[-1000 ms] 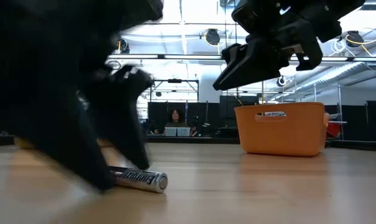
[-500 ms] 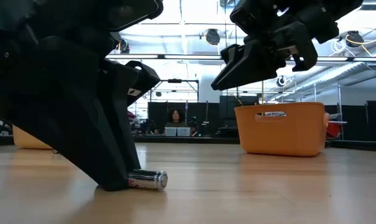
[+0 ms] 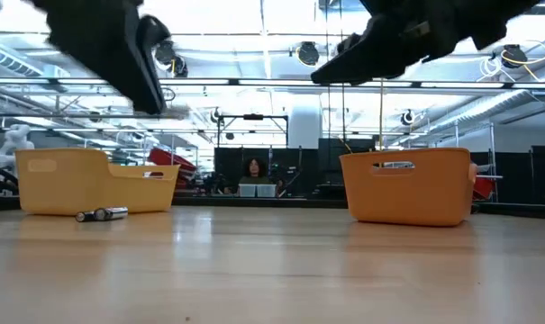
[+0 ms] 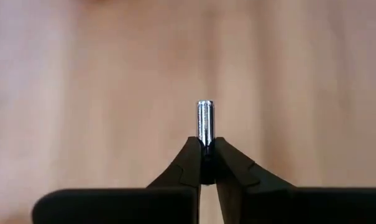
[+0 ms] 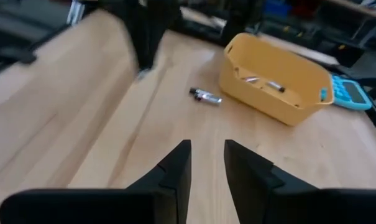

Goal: Sort batteries
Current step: Put the silver battery into the yellow bin

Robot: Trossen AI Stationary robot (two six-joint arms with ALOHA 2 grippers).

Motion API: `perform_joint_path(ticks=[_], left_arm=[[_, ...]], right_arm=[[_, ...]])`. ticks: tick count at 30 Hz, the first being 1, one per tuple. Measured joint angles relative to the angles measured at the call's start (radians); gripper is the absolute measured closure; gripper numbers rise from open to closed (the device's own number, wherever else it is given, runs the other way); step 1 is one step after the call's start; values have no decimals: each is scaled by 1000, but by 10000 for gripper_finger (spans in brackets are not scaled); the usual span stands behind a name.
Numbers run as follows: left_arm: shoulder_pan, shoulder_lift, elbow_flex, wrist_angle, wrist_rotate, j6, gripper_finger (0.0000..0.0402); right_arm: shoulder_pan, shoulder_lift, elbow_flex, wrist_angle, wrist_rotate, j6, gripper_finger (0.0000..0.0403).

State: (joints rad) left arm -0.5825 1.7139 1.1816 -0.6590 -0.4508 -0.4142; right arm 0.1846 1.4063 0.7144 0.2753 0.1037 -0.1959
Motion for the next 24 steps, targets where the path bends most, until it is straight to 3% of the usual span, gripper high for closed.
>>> perform_joint_path(ticks=[8,15,24], left_arm=[[35,-221,1,-343,-181,-252,375],[126,-351,-67,-433,-186,-281,375],[281,-616,-331,-340,-69,-340,375]], right_arm=[[-2,3,-220,435,30,105,316],[-17,-3,-241,438,17,98,316],[-48,-4,-242,432,-31,101,317]])
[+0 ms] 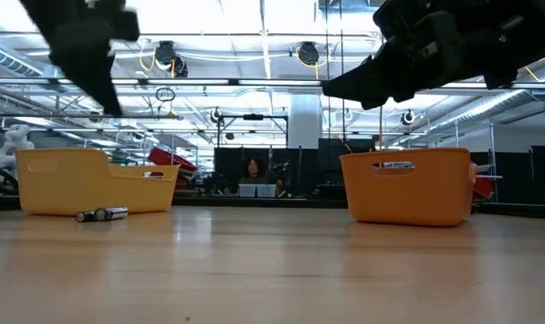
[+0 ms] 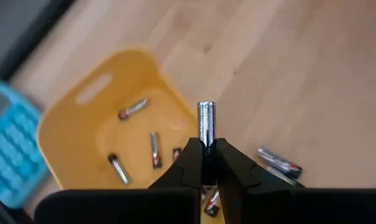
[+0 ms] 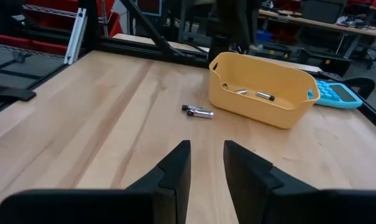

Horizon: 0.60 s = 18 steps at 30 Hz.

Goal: Sort batteries
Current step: Put the silver battery into the yellow bin

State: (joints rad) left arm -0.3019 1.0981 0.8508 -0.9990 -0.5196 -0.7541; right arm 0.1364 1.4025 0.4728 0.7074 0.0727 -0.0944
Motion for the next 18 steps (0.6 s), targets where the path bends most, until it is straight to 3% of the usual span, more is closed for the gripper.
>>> perform_joint_path(ticks=[7,13,18], left_arm=[[161,-157,-207,98,94,-78,375],[294,-171,-270,173,138,-52,375],[389,-170,-284,233,174,14,375]], right_arm=[[-12,0,0,0,0,4,317],[-59,0,0,-1,11,12,317],[-115,0,0,0,134,6,317]])
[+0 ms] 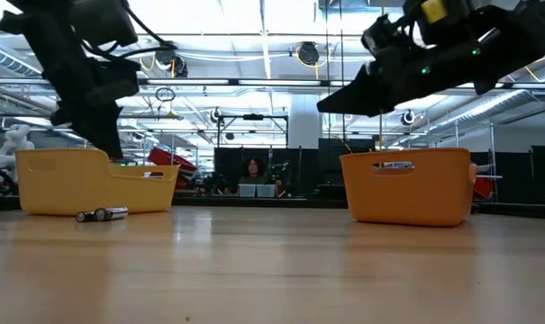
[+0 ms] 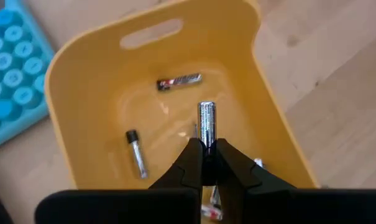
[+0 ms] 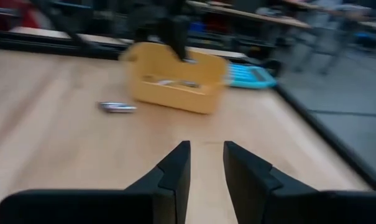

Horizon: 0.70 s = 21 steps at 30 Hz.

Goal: Sort batteries
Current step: Put the silver battery into the yellow bin

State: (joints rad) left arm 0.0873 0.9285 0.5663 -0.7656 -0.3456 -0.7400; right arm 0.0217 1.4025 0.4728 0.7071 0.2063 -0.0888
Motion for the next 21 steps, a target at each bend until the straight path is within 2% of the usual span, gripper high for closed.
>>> perform_joint_path(ticks=[6,10,13,16,21], left_arm=[[85,31,0,68,59,72,375],[102,65,0,94,84,94,375],[103,104,0,107,102,94,374],[103,157,0,109,111,94,347],[102,232,0,113,110,115,297]], right_arm=[[-79,0,0,-1,96,-2,317],[-104,0,0,-13,107,-2,317],[-108,0,0,-27,174,-2,317],[-109,0,0,-52,252,-4,317],[-108,0,0,-70,260,-5,317]])
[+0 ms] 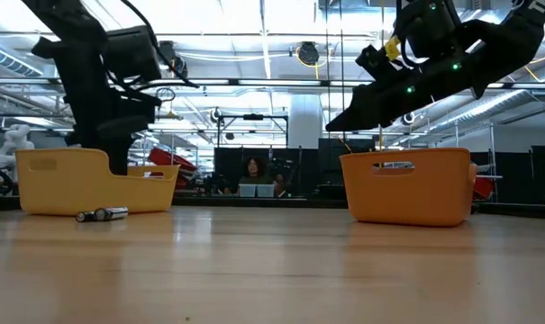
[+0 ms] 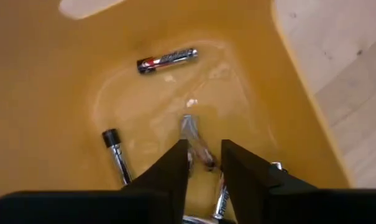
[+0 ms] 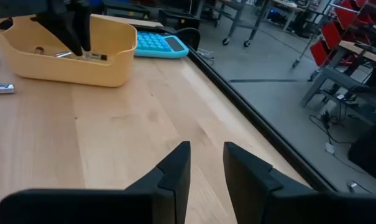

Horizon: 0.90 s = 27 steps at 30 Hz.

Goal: Sort batteries
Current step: Put the silver battery into the yellow bin

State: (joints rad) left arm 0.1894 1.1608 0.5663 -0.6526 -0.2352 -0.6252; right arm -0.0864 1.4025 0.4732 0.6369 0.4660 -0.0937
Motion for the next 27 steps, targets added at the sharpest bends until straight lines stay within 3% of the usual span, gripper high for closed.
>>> perform_joint_path(ticks=[7,13,17,27], left_arm=[[0,-4,7,63,-5,102,254],[0,-61,20,109,-58,248,250],[-2,-85,21,199,-66,349,250],[18,-92,21,406,-53,632,250]], right_arm=[[-8,0,0,-4,-110,0,317],[-77,-57,0,-69,-280,-7,316],[-145,-101,0,-67,-370,-98,317],[-311,-133,16,-71,-412,-348,316]])
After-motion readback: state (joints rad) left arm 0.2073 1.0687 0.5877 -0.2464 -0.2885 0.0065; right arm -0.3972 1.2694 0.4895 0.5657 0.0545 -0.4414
